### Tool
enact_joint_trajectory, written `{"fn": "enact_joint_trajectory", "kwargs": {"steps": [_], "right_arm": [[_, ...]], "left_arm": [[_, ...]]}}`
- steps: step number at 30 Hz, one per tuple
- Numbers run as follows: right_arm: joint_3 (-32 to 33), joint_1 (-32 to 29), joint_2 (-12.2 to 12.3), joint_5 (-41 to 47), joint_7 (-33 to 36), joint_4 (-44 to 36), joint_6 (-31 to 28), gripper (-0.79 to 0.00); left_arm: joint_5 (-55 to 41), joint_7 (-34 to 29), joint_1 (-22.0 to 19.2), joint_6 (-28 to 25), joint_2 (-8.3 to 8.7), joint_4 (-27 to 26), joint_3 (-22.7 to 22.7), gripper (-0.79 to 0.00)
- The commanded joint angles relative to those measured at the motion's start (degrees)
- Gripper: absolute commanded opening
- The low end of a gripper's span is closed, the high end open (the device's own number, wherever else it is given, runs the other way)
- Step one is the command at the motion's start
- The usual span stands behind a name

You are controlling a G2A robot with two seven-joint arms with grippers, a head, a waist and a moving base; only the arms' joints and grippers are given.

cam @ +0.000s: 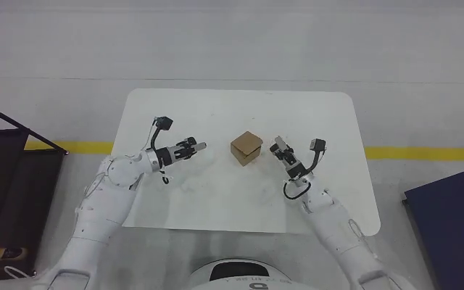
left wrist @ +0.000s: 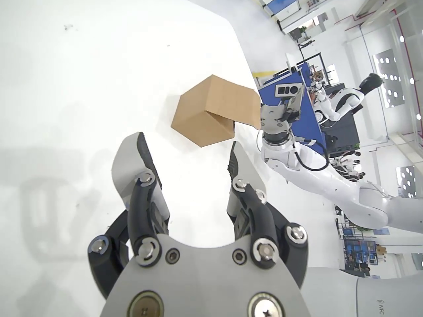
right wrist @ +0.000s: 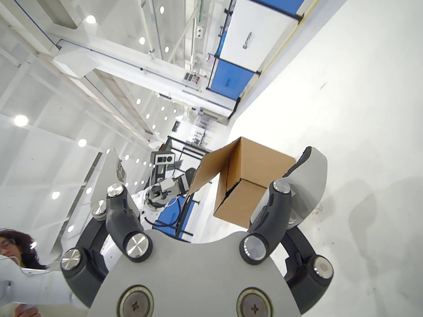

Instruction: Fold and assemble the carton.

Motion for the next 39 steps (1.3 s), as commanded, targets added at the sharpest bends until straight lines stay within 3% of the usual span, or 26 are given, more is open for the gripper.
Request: {"fn": "enact_joint_trajectory", "kwargs": {"steps": [1, 9, 14, 17, 22, 26, 30, 32, 37, 39], "right_arm": [[-0.9, 1.1, -0.5, -4.1, -3.9, 1.3, -0.8, 0.0], [-8.0, 8.2, -4.6, -14.6, -16.8, 10.6, -3.4, 0.0], [-11.6, 11.8, -6.9, -15.5, -17.6, 16.8, -5.6, 0.0], [-14.3, 12.4, -8.1, -10.7, -10.3, 17.1, -5.6, 0.0], [-17.2, 11.8, -8.7, 4.2, 9.2, 14.8, -5.6, 0.0], [-17.3, 11.0, -8.3, 17.2, 24.2, 12.4, -5.6, 0.0], [-15.1, 10.0, -7.3, 25.0, 32.9, 9.7, -5.6, 0.0], [-13.5, 8.8, -6.5, 27.6, 36.2, 7.5, -5.6, 0.0], [-8.7, 3.3, -4.2, 31.0, 42.0, -0.1, -5.6, 0.0], [-7.5, 0.7, -3.2, 30.8, 42.0, -3.4, -5.6, 0.0]], "left_arm": [[-0.2, -0.2, -0.4, -0.1, -0.01, 0.5, 0.5, -0.32], [-0.3, -0.2, 0.2, -0.4, 0.54, -0.4, -0.3, -0.302], [0.3, 0.9, 3.7, -0.3, 1.34, -4.2, -2.9, -0.212], [0.3, 1.4, 6.3, 0.1, 1.84, -6.3, -4.8, -0.182], [-0.2, 1.8, 9.6, 1.1, 2.47, -8.2, -7.1, -0.169], [0.1, 2.1, 11.1, 2.6, 2.83, -8.7, -8.3, -0.166], [2.7, 3.0, 11.5, 7.0, 3.12, -7.7, -9.2, -0.188], [3.3, 2.7, 10.3, 8.9, 3.12, -6.2, -8.7, -0.2], [-1.3, -0.8, 3.3, 6.2, 2.32, 0.8, -4.1, -0.212], [-3.9, -3.0, -0.4, 6.8, 1.74, 5.2, -1.6, -0.296]]}}
